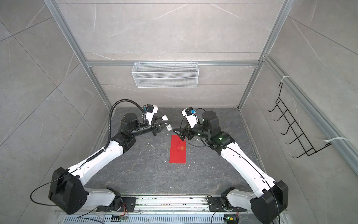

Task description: Place the letter into the envelope and seal it

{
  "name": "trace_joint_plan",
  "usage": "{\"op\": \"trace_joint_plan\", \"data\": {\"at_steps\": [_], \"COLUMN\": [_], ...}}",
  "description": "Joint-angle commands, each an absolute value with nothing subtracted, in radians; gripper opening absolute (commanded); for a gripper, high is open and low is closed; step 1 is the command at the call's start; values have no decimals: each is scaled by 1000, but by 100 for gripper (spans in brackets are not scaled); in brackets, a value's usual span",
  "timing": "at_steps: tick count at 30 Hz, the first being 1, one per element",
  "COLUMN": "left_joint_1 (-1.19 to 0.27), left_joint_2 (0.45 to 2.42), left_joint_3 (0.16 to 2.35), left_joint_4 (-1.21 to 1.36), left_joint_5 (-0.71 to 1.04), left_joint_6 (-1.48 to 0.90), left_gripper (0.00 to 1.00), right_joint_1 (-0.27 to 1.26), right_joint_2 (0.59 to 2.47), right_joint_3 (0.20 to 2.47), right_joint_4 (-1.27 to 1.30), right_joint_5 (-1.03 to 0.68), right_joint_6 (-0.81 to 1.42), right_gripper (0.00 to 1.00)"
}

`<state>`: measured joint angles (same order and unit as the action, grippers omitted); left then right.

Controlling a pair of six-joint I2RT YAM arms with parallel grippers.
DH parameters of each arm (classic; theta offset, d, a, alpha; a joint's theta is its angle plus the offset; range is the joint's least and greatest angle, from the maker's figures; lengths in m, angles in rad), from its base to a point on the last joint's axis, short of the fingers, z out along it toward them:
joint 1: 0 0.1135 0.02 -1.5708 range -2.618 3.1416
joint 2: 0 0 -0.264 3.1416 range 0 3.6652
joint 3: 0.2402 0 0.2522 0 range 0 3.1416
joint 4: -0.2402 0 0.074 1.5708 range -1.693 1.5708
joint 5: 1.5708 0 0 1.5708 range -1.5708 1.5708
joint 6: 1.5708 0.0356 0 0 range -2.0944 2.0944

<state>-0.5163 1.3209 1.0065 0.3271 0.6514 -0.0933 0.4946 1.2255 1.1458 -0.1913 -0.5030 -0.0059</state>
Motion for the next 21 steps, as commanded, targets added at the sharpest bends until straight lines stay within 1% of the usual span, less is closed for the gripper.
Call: {"op": "trace_joint_plan", "data": {"at_steps": [1,5,9,16,21], "left_joint_1": [-516,-517,-518,-520,-521], "left_joint_2": [1258,1228,1225,1236,1266], "left_joint_3": [964,942,938,954,979], "left_joint_4": [317,283,269,225,150], "left_joint_5": [628,584,581,618,666], "left_joint_6": [226,314,335,333,330], "left_gripper": [0,0,0,0,0], "right_joint_1": [487,486,485,485,485], "right_joint_2": [1198,1180,1179,1214,1221], "right_joint_3": [1115,1086,1066,1054,1054], "right_joint_4": [-201,-164,-117,-49,-23], "right_joint_5": [-557,-551,-553,-666,-666], "right_joint_6": [0,-5,-11,-70,-103], "right_gripper": [96,97,98,100,100]}}
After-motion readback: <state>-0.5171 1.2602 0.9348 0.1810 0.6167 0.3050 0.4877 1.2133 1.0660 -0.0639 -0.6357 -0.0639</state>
